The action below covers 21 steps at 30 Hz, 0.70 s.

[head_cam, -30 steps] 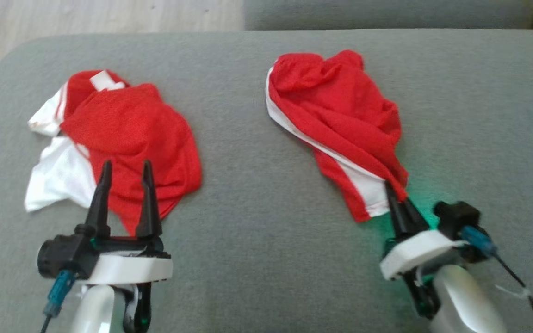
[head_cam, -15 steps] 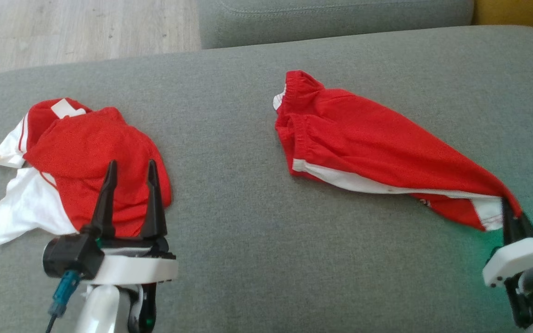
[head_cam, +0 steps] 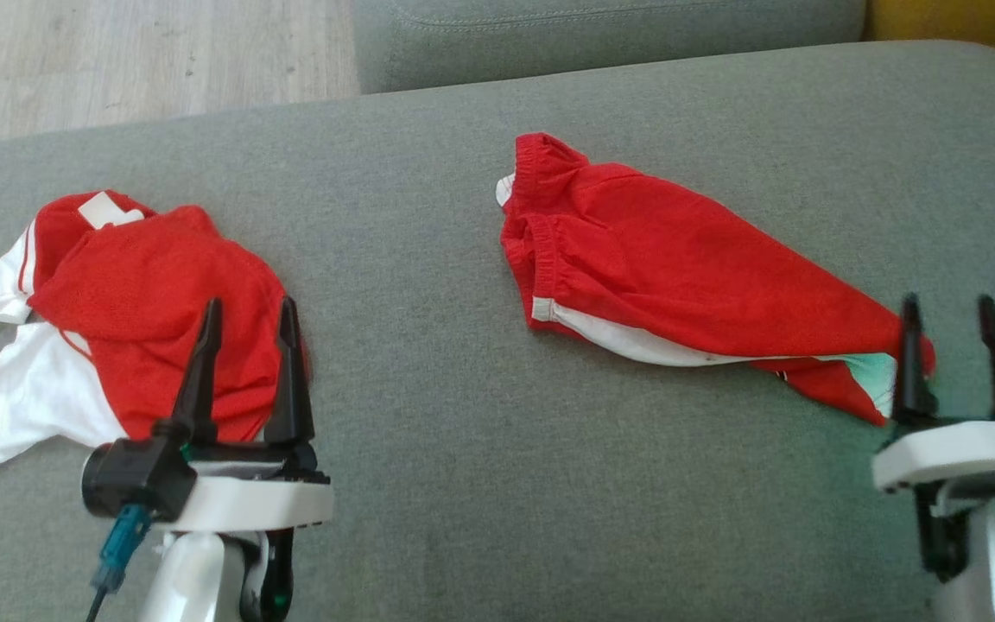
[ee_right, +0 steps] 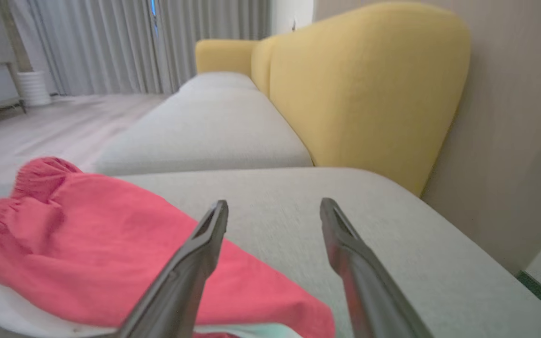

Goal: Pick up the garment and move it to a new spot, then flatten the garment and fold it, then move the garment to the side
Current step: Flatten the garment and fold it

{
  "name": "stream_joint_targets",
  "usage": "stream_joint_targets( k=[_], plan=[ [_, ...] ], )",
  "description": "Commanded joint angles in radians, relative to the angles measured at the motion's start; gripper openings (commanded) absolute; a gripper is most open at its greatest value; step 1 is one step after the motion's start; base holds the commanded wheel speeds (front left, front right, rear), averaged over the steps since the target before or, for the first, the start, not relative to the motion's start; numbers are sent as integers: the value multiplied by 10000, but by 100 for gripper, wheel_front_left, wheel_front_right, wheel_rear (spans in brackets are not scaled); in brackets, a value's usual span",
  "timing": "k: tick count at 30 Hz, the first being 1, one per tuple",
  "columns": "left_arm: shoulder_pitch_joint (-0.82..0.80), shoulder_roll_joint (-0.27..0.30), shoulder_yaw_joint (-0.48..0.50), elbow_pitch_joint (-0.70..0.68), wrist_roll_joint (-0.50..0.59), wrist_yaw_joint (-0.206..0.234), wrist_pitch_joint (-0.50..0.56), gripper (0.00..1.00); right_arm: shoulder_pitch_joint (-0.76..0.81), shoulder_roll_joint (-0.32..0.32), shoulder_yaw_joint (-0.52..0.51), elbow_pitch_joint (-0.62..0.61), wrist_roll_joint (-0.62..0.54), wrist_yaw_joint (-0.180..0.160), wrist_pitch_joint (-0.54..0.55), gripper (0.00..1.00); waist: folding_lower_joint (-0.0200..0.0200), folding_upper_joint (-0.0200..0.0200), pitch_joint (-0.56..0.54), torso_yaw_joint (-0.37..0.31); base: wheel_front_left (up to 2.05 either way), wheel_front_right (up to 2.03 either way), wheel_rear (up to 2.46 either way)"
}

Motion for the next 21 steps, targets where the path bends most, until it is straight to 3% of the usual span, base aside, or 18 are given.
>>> stream_joint_targets(
  k=[1, 6, 10, 16, 21],
  plan=[
    [-303, 32, 327, -376, -86, 24, -51, 100, -187, 21, 416, -493, 93, 52, -185, 100, 1, -1, -3, 4, 0, 0, 0],
    [-315, 32, 170, -378, -145, -28, -51, 100, 145, 182, 1735, -1351, 601, 52, -459, 100, 1, -1, -40, 216, 0, 0, 0],
    [-319, 32, 47, -362, -168, -51, -51, 100, 257, 200, 3101, -1282, 733, 52, -487, 100, 1, -1, 1, 585, 0, 0, 0],
    [-378, 32, -186, -298, -299, 15, -51, 100, -698, 179, 4812, 261, 361, 52, -389, 100, 1, -1, 152, 1388, 0, 0, 0],
    [-475, 32, -329, -273, -395, 71, -51, 100, -1592, -7, 5257, 1746, 30, 52, -255, 100, 1, -1, 345, 1913, 0, 0, 0]
  ],
)
